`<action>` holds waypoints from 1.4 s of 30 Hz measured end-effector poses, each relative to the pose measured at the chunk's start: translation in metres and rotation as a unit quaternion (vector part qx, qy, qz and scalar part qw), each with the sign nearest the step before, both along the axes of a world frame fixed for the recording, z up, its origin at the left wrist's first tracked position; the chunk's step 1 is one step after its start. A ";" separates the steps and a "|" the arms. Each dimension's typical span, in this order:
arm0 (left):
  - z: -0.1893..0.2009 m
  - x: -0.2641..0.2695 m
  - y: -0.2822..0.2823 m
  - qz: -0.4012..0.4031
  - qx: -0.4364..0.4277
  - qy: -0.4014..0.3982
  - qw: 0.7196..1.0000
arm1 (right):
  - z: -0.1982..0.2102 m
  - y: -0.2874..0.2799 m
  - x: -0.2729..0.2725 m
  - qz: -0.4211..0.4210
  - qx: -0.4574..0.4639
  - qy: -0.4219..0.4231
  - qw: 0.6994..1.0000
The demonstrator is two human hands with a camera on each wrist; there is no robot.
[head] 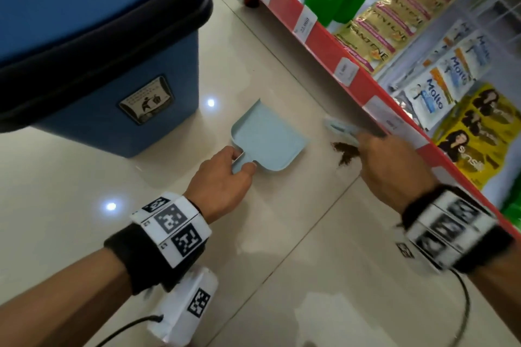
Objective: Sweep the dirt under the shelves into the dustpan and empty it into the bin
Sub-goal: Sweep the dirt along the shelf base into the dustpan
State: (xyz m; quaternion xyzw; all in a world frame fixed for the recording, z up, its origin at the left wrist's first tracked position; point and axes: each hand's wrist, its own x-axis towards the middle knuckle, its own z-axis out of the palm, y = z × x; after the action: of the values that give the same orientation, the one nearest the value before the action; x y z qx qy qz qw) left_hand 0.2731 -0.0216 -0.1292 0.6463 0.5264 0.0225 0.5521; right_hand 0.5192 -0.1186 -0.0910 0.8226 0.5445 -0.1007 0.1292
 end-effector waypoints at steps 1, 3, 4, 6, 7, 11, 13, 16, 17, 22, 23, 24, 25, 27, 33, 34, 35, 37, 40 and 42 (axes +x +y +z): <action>0.000 0.001 0.002 0.004 -0.001 0.000 1.000 | 0.005 -0.003 -0.002 -0.001 0.011 0.000 1.000; -0.001 0.005 0.007 0.009 -0.003 0.001 1.000 | 0.014 0.012 -0.008 0.017 0.049 0.007 0.999; -0.001 0.008 0.010 0.012 -0.001 -0.001 1.000 | 0.015 0.028 -0.013 0.031 0.073 0.012 0.997; -0.001 0.015 0.015 0.019 0.004 -0.011 1.000 | 0.016 0.071 -0.026 0.049 0.121 0.021 0.991; 0.000 0.018 0.019 0.022 0.009 -0.015 1.000 | 0.014 0.096 -0.034 0.055 0.140 0.020 0.988; 0.001 0.023 0.032 0.032 0.027 -0.013 0.999 | -0.001 0.190 -0.055 0.062 0.176 0.010 0.982; 0.000 0.024 0.038 0.036 0.030 -0.006 0.999 | -0.009 0.221 -0.055 0.055 0.149 -0.005 0.987; -0.002 0.021 0.044 0.042 0.032 0.004 0.999 | -0.022 0.240 -0.050 0.043 0.078 -0.017 0.996; -0.002 0.020 0.045 0.044 0.034 0.005 0.998 | -0.025 0.238 -0.049 0.047 0.065 -0.018 0.997; -0.005 0.010 0.038 0.038 0.042 0.003 0.998 | -0.014 0.172 -0.032 0.025 0.039 0.010 0.999; -0.006 0.007 0.035 0.036 0.043 0.002 0.998 | -0.008 0.147 -0.027 0.026 0.023 0.007 0.999; -0.007 0.005 0.031 0.032 0.046 -0.001 0.998 | -0.001 0.122 -0.022 0.027 0.004 0.001 1.000; -0.008 0.002 0.026 0.030 0.048 -0.006 0.998 | 0.009 0.097 -0.018 0.027 -0.016 -0.005 0.999; -0.010 -0.002 0.018 0.030 0.047 -0.016 0.998 | 0.027 0.062 -0.009 0.038 -0.050 -0.013 0.998; -0.010 -0.005 0.005 -0.001 0.055 -0.004 0.998 | 0.044 0.092 -0.017 0.063 0.046 0.015 0.997; -0.009 -0.004 0.005 -0.006 0.057 -0.001 0.998 | 0.040 0.106 -0.025 0.067 0.059 0.011 0.996; -0.008 -0.004 0.005 -0.007 0.059 0.001 0.998 | 0.036 0.120 -0.032 0.068 0.068 0.006 0.995; -0.007 -0.004 0.004 -0.001 0.062 0.004 0.998 | 0.027 0.136 -0.041 0.072 0.062 -0.008 0.995; -0.007 -0.006 0.001 -0.002 0.061 0.006 0.998 | 0.019 0.128 -0.029 0.069 0.013 -0.013 0.997; -0.006 -0.008 -0.003 -0.007 0.058 0.006 0.998 | 0.018 0.099 -0.016 0.057 -0.007 0.000 0.998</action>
State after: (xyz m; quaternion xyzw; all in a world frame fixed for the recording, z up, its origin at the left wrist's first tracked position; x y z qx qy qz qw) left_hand 0.2654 -0.0241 -0.1355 0.6811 0.5227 0.0452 0.5107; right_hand 0.5036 -0.0193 -0.0727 0.7891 0.5900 -0.0970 0.1406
